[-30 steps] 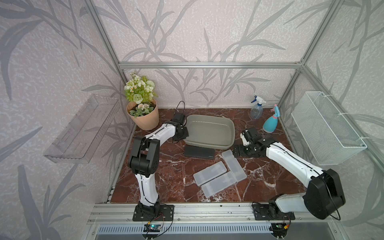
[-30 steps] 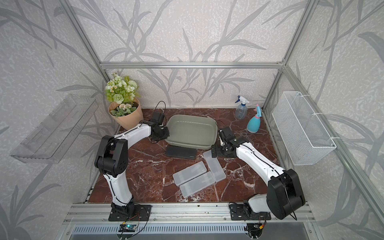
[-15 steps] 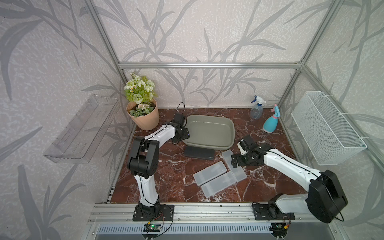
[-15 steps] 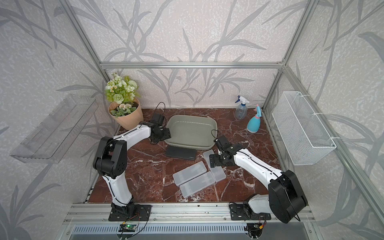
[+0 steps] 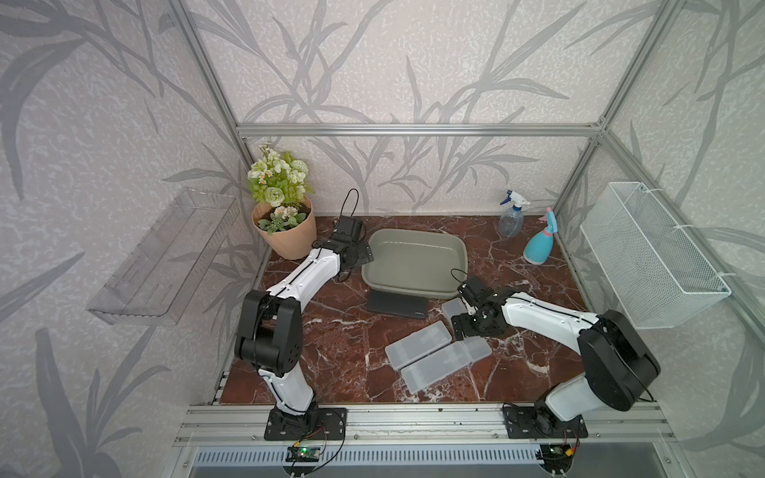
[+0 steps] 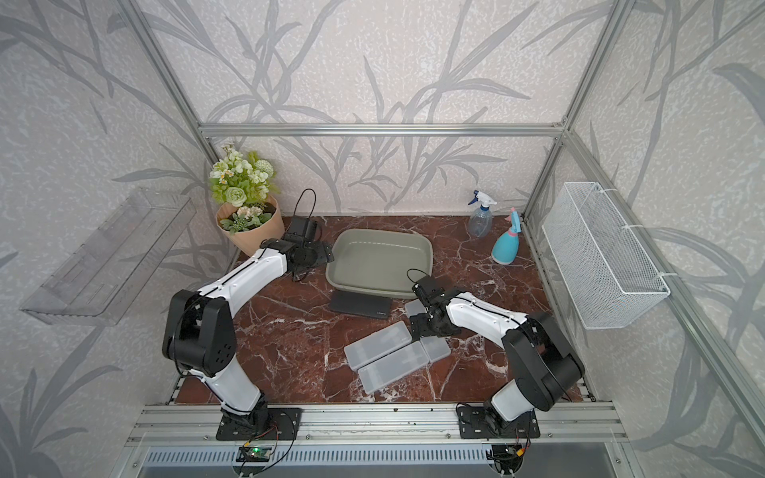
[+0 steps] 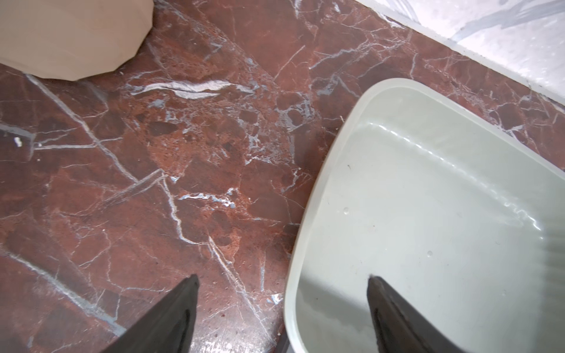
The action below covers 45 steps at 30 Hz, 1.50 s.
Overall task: Put the pencil case into the storage box
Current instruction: Pick up the pencil case from the center of the board.
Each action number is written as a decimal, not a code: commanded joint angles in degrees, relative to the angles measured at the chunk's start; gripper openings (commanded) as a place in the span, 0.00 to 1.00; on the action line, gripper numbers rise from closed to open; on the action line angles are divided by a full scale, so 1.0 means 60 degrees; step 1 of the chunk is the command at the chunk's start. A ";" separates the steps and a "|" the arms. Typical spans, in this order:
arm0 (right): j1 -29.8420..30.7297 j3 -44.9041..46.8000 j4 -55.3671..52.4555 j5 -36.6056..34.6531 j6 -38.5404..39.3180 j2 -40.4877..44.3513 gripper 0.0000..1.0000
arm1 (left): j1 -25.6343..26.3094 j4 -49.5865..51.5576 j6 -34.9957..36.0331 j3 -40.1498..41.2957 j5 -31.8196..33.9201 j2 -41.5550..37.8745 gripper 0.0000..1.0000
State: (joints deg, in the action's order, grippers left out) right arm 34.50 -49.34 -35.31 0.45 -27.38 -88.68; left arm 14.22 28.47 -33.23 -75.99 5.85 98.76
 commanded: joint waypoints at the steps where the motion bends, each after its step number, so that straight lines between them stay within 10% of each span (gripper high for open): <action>1: 0.0139 -0.0031 0.0151 -0.0104 -0.0116 -0.0161 0.99 | -0.0192 0.0033 -0.0157 0.0426 0.0191 -0.0293 0.88; 35: -0.0081 0.0246 -0.2571 -0.0778 -0.1705 0.1032 0.73 | -0.0640 -0.0438 -0.0203 0.1121 -0.0021 -0.0425 0.89; 45: -0.0203 -0.2381 -0.5116 -0.2092 -0.1910 0.2249 0.73 | -0.0716 -0.0306 -0.0130 0.0955 0.0022 -0.0416 0.89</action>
State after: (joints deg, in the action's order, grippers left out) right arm 33.93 -55.83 -60.80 -6.46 -39.13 -77.73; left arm 10.20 26.11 -34.11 -69.87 5.72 97.45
